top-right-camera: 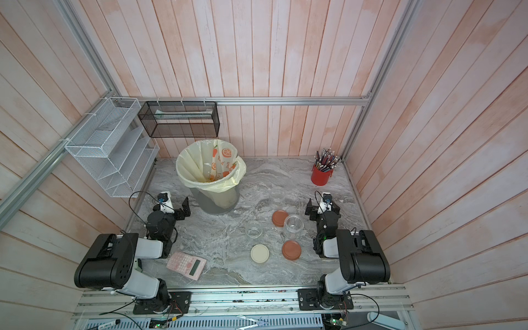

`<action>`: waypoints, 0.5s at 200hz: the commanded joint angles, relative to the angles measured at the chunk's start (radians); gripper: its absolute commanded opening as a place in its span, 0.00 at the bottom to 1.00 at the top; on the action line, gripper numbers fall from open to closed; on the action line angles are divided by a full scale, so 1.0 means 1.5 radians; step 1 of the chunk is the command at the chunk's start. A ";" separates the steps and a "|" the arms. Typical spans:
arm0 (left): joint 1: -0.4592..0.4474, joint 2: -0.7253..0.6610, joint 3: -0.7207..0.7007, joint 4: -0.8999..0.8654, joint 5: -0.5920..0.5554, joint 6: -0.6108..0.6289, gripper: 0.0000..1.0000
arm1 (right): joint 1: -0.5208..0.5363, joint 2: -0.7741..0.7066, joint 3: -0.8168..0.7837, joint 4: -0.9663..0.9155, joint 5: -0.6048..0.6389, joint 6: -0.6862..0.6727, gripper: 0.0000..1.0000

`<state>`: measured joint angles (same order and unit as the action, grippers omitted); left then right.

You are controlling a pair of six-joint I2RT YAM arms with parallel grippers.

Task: Empty expired oatmeal from jars
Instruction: Reset both arms

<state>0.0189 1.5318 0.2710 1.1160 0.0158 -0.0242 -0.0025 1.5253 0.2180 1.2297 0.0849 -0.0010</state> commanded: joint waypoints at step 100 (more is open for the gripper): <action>0.002 0.000 -0.039 0.075 0.074 0.034 1.00 | 0.007 -0.008 -0.001 0.006 -0.004 -0.012 0.98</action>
<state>0.0185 1.5379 0.1425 1.3434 0.1207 0.0166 0.0055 1.5055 0.1032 1.4338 0.0696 -0.0257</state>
